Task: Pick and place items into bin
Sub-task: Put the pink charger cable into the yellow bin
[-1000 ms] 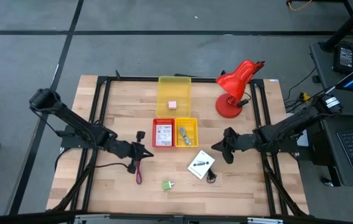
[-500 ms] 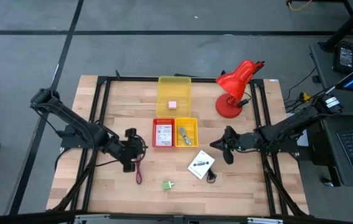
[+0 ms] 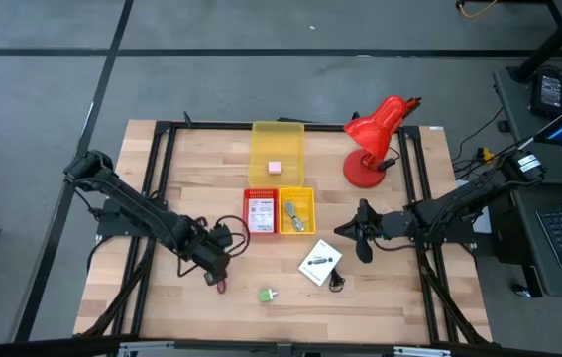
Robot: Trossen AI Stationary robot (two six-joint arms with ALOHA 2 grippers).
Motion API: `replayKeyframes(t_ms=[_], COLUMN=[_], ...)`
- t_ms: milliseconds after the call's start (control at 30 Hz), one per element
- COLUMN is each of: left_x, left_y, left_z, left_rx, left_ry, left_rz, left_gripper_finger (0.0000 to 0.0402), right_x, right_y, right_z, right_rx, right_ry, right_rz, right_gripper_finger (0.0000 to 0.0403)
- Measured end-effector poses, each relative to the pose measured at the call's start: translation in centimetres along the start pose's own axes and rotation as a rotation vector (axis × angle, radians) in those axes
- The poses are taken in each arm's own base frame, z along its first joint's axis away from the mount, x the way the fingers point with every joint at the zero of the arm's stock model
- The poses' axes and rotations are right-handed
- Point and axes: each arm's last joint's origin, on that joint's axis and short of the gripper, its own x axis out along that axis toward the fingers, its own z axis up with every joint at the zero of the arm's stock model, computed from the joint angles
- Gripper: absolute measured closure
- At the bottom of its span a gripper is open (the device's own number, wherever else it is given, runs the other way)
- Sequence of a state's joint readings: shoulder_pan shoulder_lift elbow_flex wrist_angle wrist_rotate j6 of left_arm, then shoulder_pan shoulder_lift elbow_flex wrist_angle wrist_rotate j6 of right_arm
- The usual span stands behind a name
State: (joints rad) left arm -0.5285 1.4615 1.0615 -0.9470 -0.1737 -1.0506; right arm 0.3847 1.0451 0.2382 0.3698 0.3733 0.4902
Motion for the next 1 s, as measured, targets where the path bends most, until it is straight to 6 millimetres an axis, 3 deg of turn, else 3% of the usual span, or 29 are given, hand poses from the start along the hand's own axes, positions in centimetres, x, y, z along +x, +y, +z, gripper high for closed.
replayKeyframes(t_ms=[133,267,800,1000], left_x=[0.27,0.24,0.38,0.38], left_y=[-0.08,-0.24,-0.23,-0.24], left_z=[-0.01,-0.26,-0.57,-0.57], left_rx=[-0.245,-0.331,-0.371,-0.321], left_ry=[0.005,0.009,-0.001,-0.001], left_rz=[0.01,0.007,0.016,0.016], left_gripper_finger=[0.0397,0.0397,0.0396,0.0359], right_x=[0.0,0.0,0.0,0.0], right_y=[0.0,0.0,0.0,-0.02], right_z=[-0.01,-0.01,-0.02,-0.05], right_rx=[-0.001,-0.035,-0.133,-0.138], right_ry=[0.0,0.001,0.002,0.006], right_rz=[0.0,0.0,0.0,-0.002], right_gripper_finger=[0.0402,0.0402,0.0402,0.0402])
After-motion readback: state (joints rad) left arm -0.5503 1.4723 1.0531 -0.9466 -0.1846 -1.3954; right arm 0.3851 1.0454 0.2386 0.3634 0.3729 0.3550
